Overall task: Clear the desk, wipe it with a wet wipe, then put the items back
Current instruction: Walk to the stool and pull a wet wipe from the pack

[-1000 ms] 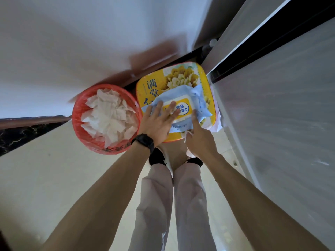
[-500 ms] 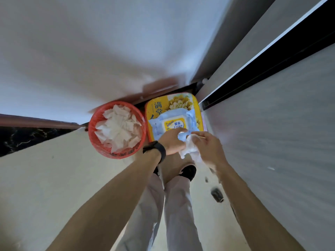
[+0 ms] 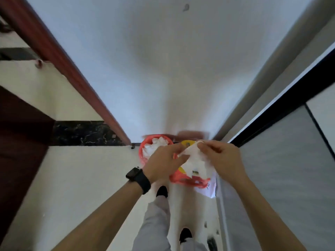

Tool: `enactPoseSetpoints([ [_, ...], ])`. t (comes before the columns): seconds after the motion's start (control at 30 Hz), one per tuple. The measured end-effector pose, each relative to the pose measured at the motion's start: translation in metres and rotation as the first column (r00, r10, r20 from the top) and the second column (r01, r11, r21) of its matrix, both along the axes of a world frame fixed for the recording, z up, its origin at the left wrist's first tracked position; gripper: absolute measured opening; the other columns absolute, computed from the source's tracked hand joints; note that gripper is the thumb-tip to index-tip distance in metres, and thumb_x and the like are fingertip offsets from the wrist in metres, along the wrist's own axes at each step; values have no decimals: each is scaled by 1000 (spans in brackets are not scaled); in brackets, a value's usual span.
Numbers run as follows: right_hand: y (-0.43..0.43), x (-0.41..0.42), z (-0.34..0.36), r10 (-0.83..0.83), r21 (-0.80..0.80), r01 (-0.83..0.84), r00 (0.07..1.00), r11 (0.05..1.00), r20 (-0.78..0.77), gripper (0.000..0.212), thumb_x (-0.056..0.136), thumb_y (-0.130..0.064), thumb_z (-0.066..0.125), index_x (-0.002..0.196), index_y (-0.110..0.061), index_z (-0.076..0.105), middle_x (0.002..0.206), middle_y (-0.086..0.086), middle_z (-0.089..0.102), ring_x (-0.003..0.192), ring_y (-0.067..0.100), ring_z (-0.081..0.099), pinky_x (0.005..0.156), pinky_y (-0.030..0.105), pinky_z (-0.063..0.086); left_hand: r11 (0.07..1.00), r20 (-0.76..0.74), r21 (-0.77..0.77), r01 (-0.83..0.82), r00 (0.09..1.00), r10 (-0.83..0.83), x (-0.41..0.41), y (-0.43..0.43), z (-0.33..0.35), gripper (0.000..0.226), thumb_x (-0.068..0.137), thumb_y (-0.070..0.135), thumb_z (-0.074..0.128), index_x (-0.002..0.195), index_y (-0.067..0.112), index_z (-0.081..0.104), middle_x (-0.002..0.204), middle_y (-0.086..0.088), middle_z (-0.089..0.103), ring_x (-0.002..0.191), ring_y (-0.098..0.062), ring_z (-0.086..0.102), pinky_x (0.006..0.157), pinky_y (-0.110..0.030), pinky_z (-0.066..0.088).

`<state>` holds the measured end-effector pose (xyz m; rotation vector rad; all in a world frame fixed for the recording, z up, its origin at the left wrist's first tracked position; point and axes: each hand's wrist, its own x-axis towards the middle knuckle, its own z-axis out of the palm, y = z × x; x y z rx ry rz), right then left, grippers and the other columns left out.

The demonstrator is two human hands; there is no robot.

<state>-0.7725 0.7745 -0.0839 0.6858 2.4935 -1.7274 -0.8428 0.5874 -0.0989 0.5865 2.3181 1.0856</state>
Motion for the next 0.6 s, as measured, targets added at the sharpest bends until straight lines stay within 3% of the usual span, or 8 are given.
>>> enactPoseSetpoints([
  [0.07,-14,-8,18,111,6,-111,994,994,-13,5,86,-34,76,83,-36,79,75,-21,74,70,-3,65,64,11,48,995,-33,14,-99,994,100,23,-35,16,14,96,31,60,89,24,70,75,16,64,69,3,56,64,-16,36],
  [0.13,-39,-16,35,232,-8,-233,972,973,-17,10,85,-35,76,78,-29,78,70,-15,72,65,0,62,61,14,46,970,23,73,-230,973,229,50,-73,30,19,96,31,59,84,21,70,75,10,65,72,-2,57,68,-23,39],
  [0.23,-87,-21,62,329,-312,-323,944,893,-35,11,90,-29,72,100,-27,76,89,-7,72,76,4,65,71,18,48,853,209,190,-487,869,449,90,-130,56,23,95,30,55,87,14,69,89,-6,70,87,-26,62,85,-41,47],
  [0.33,-158,-5,51,596,-459,-511,801,727,53,49,100,-17,56,146,-13,41,108,-49,51,88,-31,50,77,-3,37,678,348,262,-687,722,598,134,-189,77,27,100,21,49,96,-1,64,96,-19,66,90,-23,62,95,-43,49],
  [0.37,-180,7,43,696,-514,-576,715,635,59,57,99,-21,59,150,-13,36,114,-50,51,98,-29,51,86,0,39,615,380,279,-737,673,634,149,-209,81,27,101,21,48,97,-3,61,97,-22,65,90,-25,62,96,-45,49],
  [0.47,-252,45,33,788,-559,-615,604,556,119,59,82,-27,79,136,-28,54,122,6,69,110,23,68,100,45,53,421,427,310,-853,520,740,207,-270,88,22,100,25,52,91,6,57,89,-12,63,88,-28,61,92,-47,51],
  [0.5,-276,62,35,795,-527,-656,603,541,66,54,82,-20,79,131,-29,57,116,14,70,106,28,69,98,47,53,361,435,309,-880,468,769,228,-288,87,24,97,29,57,92,5,56,91,-11,65,88,-29,63,90,-46,52],
  [0.6,-344,106,47,798,-341,-763,600,549,-54,41,87,-13,74,121,-32,63,93,18,69,88,20,71,81,28,57,197,409,240,-951,283,868,296,-340,81,25,90,22,65,104,1,59,100,-16,71,88,-28,70,82,-36,58],
])
